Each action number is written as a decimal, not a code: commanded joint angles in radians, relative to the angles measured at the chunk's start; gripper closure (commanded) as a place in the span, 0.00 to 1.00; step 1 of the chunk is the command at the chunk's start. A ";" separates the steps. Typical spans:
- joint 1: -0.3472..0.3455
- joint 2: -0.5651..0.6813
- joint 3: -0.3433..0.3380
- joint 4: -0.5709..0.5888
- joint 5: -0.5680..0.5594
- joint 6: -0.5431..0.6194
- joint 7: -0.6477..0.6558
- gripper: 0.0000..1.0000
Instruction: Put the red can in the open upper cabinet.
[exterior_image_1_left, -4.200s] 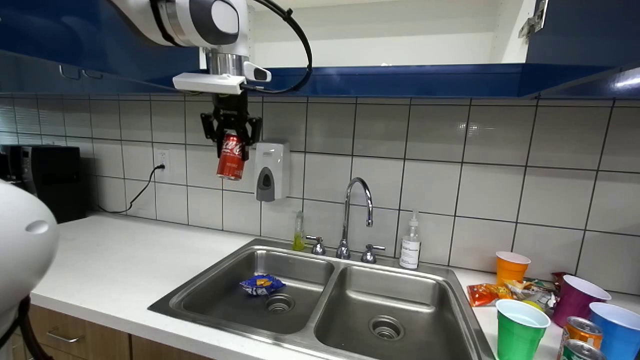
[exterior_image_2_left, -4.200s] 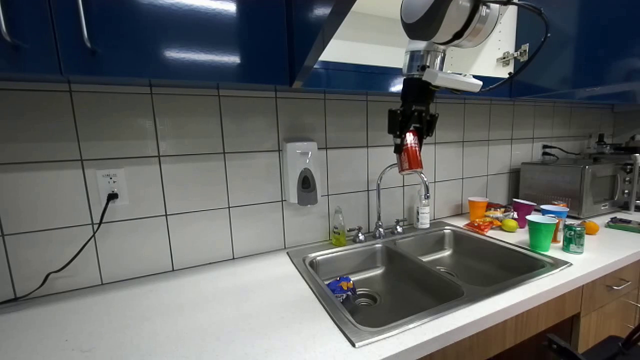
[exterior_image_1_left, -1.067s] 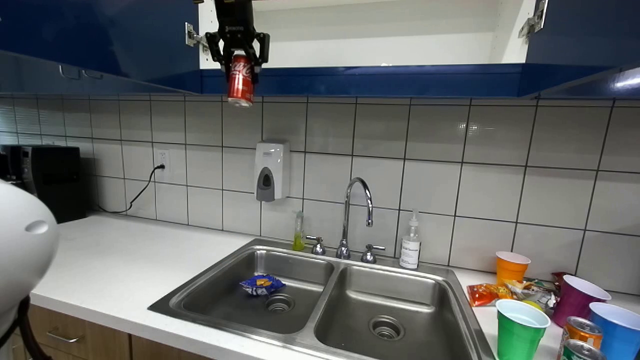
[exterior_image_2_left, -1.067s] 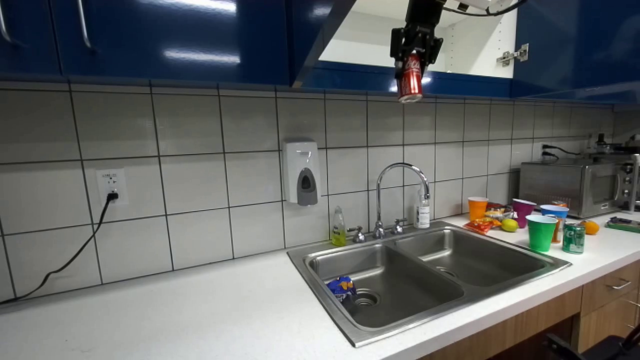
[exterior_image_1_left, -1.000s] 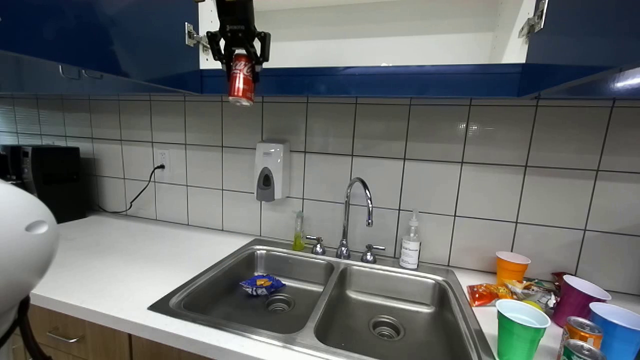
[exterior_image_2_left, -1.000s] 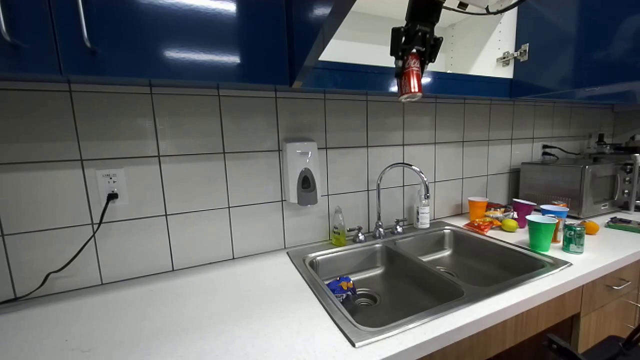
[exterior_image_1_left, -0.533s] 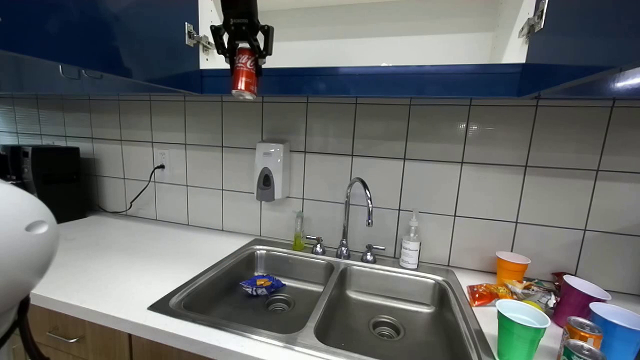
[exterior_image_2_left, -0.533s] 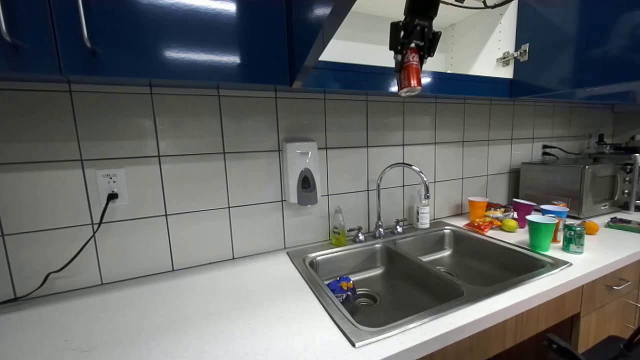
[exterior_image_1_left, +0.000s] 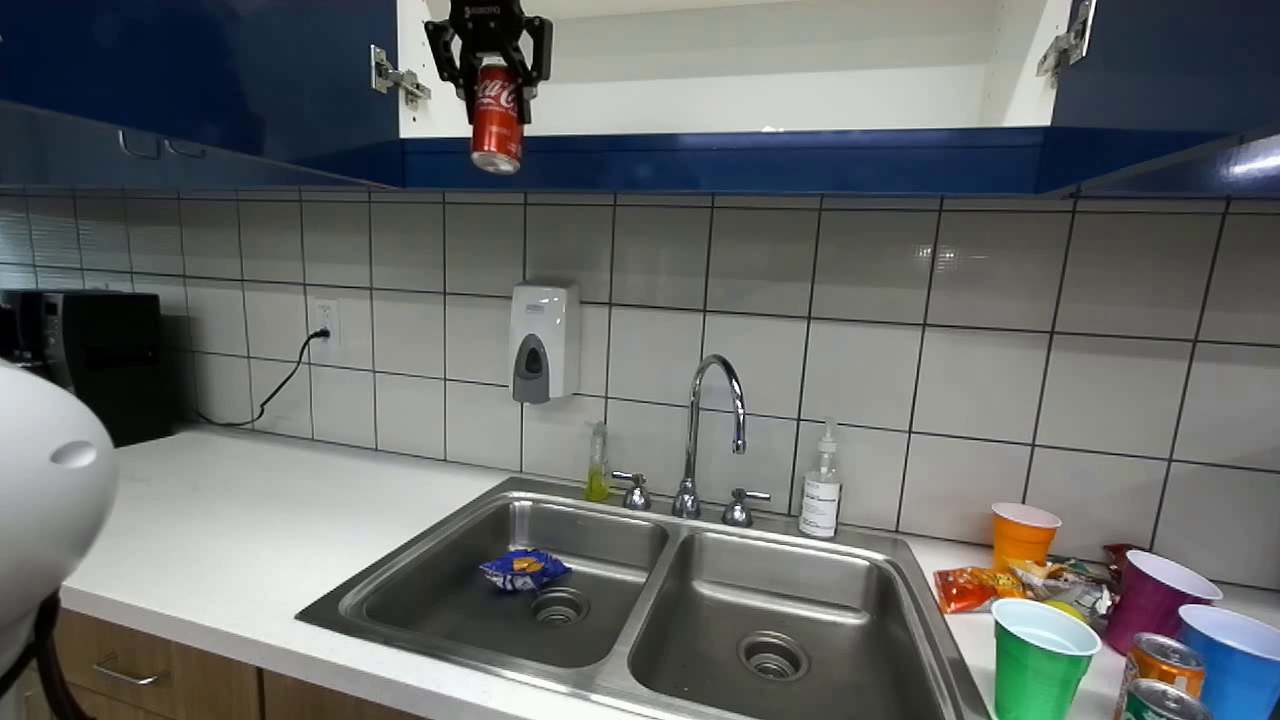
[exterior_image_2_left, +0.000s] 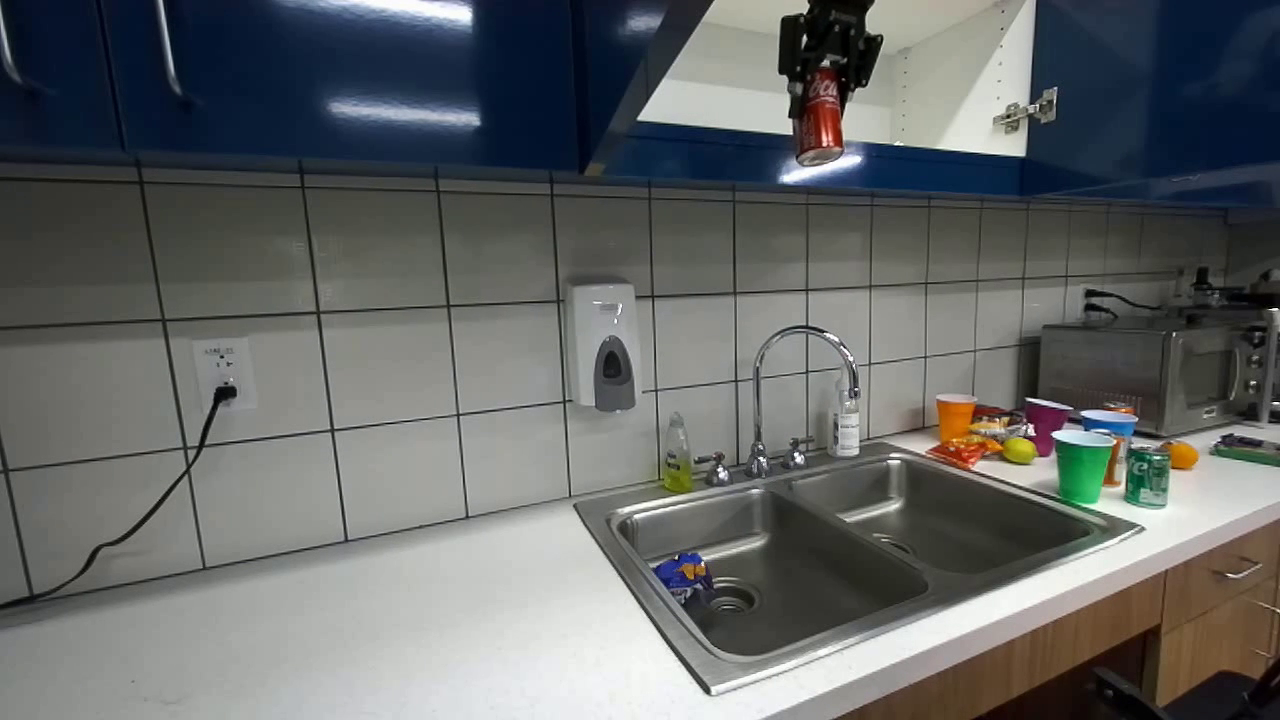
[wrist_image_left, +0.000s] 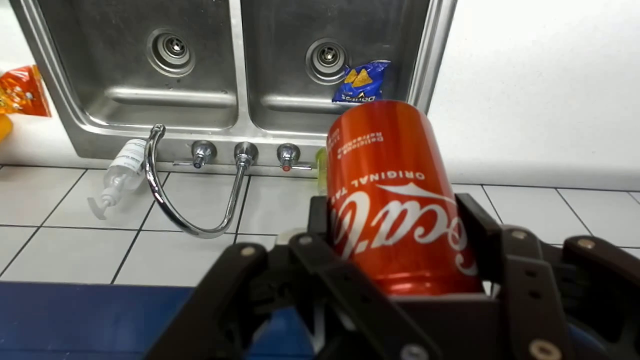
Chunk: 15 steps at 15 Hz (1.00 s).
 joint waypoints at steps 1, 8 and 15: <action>-0.009 0.042 0.006 0.092 -0.022 -0.043 -0.008 0.62; -0.011 0.075 0.006 0.169 -0.029 -0.047 -0.008 0.62; -0.012 0.099 0.008 0.218 -0.043 -0.026 -0.004 0.62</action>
